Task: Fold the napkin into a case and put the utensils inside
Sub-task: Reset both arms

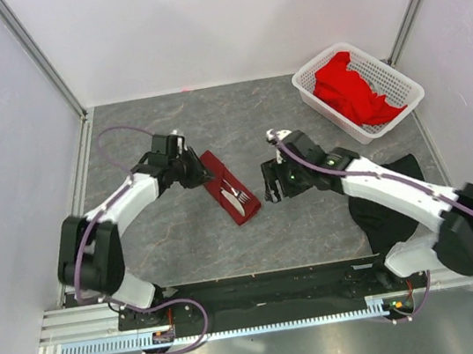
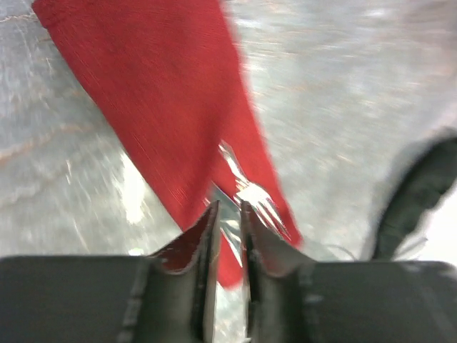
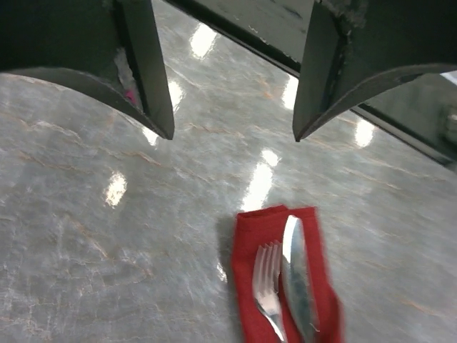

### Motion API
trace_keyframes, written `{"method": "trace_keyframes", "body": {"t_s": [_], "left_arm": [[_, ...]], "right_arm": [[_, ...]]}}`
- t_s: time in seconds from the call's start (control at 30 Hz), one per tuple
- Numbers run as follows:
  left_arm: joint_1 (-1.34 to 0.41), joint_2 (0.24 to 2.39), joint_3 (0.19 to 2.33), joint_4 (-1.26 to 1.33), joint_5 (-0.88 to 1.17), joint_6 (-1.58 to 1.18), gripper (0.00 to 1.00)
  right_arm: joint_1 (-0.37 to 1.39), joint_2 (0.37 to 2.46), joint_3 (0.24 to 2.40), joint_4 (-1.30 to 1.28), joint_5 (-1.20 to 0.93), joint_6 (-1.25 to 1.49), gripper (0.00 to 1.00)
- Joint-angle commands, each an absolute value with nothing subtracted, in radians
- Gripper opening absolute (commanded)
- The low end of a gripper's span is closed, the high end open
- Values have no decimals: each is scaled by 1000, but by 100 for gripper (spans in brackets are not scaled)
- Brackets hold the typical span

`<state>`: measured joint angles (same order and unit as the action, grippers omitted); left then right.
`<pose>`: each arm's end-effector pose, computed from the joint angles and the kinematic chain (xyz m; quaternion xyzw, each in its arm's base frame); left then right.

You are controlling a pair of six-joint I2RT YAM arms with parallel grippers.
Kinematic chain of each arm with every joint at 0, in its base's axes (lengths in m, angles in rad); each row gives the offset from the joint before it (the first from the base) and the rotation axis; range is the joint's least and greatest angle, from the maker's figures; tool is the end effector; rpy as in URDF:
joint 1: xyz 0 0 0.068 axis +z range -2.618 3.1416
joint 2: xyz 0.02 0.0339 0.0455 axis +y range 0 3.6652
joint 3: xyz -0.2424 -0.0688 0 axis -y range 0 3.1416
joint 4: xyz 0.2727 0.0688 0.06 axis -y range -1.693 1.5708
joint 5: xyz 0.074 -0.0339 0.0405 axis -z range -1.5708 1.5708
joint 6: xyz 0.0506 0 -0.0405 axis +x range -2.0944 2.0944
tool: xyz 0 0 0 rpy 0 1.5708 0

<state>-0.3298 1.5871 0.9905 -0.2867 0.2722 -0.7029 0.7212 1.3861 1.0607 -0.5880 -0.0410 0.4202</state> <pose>0.3373 -0.1298 0.1574 -0.1281 0.9251 -0.2759 0.2273 0.2458 0.2189 0.2229 -0.1484 0.9346 0.1907 0.2611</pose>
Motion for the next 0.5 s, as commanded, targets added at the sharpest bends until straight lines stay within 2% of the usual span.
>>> {"method": "trace_keyframes", "body": {"t_s": [0.0, 0.13, 0.27, 0.47], "left_arm": [[-371, 1318, 896, -281, 340, -709, 35], [-536, 1111, 725, -213, 316, -771, 40], [-733, 831, 511, -49, 212, -891, 45], [-779, 626, 282, 155, 170, -950, 54]], "right_arm": [[719, 1166, 902, -355, -63, 531, 78], [719, 865, 621, -163, -22, 681, 98], [718, 648, 421, -17, 21, 784, 98], [718, 500, 246, 81, 65, 841, 98]]}}
